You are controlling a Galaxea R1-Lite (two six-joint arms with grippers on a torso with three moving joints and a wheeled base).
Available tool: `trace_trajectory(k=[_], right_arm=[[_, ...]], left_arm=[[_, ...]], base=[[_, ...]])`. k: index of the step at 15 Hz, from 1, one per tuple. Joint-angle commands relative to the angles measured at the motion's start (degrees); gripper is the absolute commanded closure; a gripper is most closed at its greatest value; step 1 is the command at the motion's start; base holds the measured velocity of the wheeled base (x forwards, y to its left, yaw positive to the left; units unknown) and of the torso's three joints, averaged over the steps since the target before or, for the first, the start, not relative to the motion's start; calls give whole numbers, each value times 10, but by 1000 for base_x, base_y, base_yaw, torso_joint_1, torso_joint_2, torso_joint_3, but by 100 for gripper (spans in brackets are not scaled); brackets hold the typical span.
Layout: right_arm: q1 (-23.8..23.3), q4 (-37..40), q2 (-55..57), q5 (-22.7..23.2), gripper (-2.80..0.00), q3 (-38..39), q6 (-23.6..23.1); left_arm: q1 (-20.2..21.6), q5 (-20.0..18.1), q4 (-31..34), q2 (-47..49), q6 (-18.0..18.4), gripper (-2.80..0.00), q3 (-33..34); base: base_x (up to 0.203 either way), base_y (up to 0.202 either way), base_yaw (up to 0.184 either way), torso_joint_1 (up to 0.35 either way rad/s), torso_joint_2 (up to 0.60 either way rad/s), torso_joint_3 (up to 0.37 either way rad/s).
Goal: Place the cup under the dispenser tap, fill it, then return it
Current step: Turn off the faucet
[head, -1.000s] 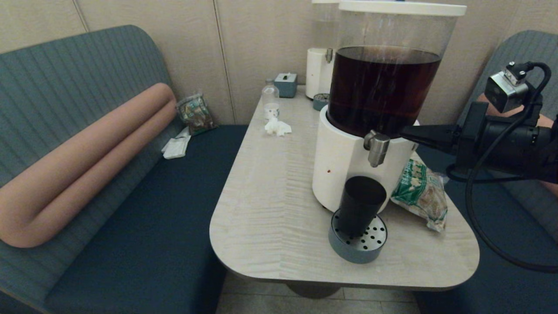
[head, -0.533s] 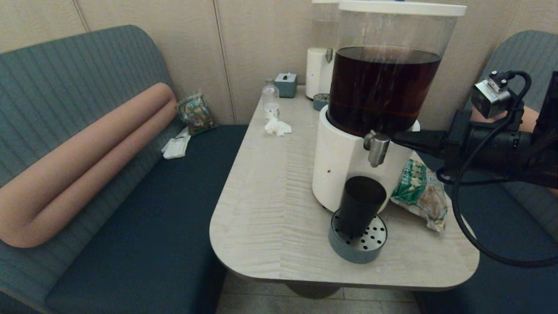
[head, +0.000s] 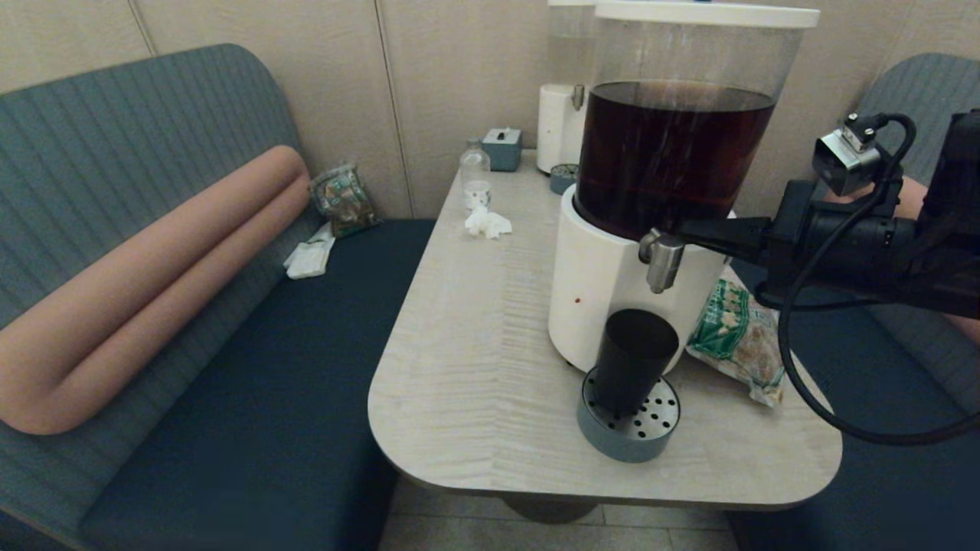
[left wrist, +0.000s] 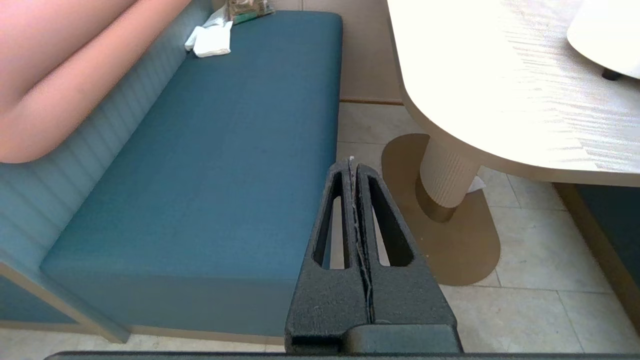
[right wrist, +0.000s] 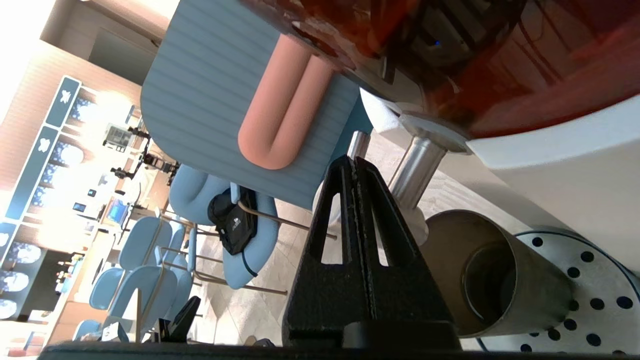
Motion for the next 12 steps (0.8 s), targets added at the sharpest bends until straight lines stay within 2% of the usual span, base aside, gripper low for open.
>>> trace_trajectory(k=[1, 12], right_arm=[[0, -2, 12, 2, 0, -5, 2], [13, -2, 34, 3, 0, -15, -5]], left_arm=[[0, 0, 0, 1, -1, 0, 0], [0, 0, 0, 1, -1, 0, 0]], base=[[0, 0, 0, 0, 0, 0], [0, 0, 0, 0, 0, 0]])
